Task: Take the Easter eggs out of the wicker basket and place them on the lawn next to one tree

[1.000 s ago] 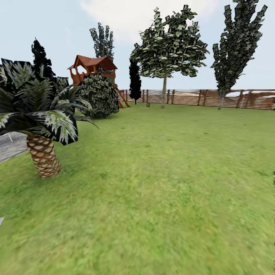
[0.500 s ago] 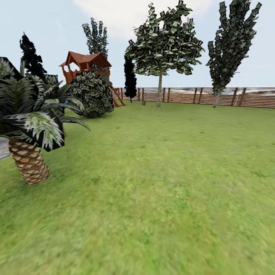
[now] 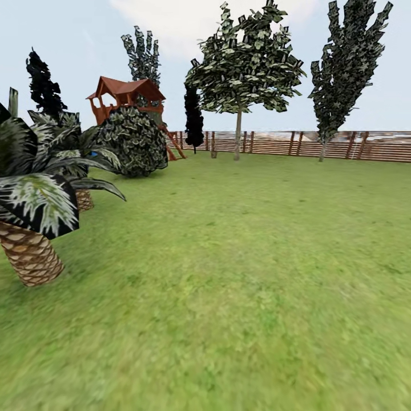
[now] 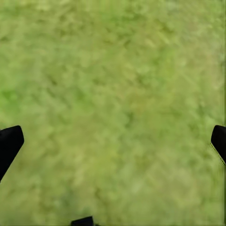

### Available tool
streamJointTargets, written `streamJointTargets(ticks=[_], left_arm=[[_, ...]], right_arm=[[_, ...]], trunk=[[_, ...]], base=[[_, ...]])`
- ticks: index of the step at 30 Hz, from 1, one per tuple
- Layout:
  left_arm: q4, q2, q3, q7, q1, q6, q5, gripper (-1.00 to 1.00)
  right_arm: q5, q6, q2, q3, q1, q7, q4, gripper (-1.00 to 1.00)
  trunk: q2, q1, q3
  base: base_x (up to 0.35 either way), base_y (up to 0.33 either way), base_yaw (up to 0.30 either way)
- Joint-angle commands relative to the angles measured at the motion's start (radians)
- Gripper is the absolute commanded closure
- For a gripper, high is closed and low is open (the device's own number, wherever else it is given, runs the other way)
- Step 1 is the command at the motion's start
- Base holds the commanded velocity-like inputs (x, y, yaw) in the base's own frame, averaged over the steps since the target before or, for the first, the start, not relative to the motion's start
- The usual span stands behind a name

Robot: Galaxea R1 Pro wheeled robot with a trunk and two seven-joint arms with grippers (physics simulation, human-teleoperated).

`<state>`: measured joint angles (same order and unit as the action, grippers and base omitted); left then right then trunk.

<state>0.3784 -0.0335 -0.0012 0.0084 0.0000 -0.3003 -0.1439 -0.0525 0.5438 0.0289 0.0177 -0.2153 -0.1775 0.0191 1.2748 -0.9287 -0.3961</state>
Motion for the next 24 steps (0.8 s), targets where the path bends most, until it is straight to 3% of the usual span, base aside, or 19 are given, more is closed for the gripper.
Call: streamJointTargets(ticks=[1,14,24], left_arm=[[0.001,0.0,0.0,0.001,0.0,-0.002,-0.006,-1.0],[0.0,0.003,0.001,0.002,0.0,-0.003,-0.006,-1.0],[0.0,0.006,0.003,0.003,0.0,-0.003,-0.008,-1.0]], right_arm=[[-0.005,0.005,0.0,0.001,-0.001,0.003,0.002,-1.0],[-0.004,0.005,0.0,0.001,-0.001,0.003,0.002,-1.0],[-0.004,0.005,0.0,0.001,-0.001,0.003,0.002,-1.0]], trunk=[[-0.007,0.003,0.002],[-0.098,0.053,0.043],[-0.098,0.053,0.043]], base=[[0.32,-0.169,0.0],[0.318,-0.173,0.0],[0.33,-0.046,0.0]])
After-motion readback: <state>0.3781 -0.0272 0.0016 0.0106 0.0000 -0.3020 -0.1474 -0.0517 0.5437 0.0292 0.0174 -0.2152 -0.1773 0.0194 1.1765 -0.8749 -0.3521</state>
